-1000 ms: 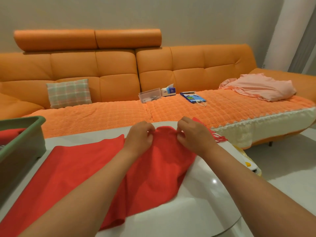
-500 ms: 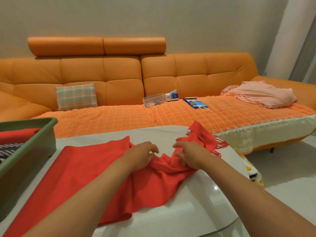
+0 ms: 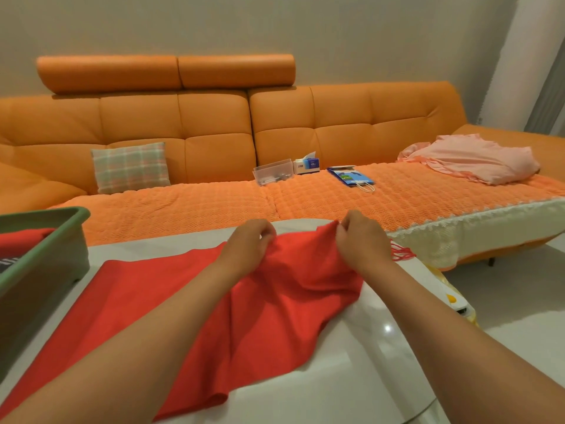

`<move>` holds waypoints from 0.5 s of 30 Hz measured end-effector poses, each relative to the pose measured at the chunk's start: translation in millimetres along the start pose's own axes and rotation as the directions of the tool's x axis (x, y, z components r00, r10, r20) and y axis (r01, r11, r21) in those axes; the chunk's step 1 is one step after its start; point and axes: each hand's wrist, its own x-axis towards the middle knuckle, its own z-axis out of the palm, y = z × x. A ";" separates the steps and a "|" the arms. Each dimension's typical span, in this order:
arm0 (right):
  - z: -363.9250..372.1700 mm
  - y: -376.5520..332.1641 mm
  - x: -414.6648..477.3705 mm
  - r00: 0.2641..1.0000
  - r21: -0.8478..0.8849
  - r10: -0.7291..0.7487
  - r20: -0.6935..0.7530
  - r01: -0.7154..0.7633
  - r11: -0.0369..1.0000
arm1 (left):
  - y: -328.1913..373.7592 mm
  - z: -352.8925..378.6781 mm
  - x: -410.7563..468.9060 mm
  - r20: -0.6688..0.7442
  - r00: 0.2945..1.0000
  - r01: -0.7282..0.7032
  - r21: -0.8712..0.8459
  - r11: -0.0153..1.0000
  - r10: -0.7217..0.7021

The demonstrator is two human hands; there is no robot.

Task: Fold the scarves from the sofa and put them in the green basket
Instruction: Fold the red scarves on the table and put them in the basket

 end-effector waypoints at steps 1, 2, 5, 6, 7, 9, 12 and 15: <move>-1.7 0.0 2.2 0.997 0.087 0.055 -0.060 -0.049 0.995 | 1.6 1.8 9.6 -0.077 0.995 0.052 -0.089 0.995 -0.059; -3.2 -0.7 4.5 0.988 0.170 0.115 -0.104 -0.096 0.981 | 5.2 2.5 19.2 -0.134 0.983 0.102 -0.196 0.975 -0.130; 0.3 0.0 13.7 0.958 0.394 0.264 -0.111 -0.201 0.897 | 14.4 8.5 44.6 -0.088 0.969 0.175 -0.421 0.890 -0.232; 3.8 0.6 16.3 0.965 0.397 0.256 -0.053 -0.215 0.892 | 17.3 10.9 46.2 -0.010 0.977 0.193 -0.406 0.893 -0.215; 9.3 1.9 17.1 0.974 0.348 0.223 0.025 -0.218 0.912 | 16.0 15.9 45.2 0.062 0.978 0.208 -0.372 0.905 -0.199; 23.2 3.5 14.7 0.977 0.110 0.115 0.177 -0.136 0.985 | 10.4 22.4 34.6 0.118 0.977 0.205 -0.289 0.935 -0.178; 37.7 -1.1 6.6 0.963 -0.153 -0.131 0.234 0.170 0.973 | -9.1 26.6 11.5 0.041 0.992 0.112 0.082 0.990 -0.116; 47.4 -4.4 -2.0 0.859 -0.164 -0.227 0.459 0.333 0.929 | -21.3 23.8 -8.0 -0.005 0.979 0.185 0.436 0.880 -0.204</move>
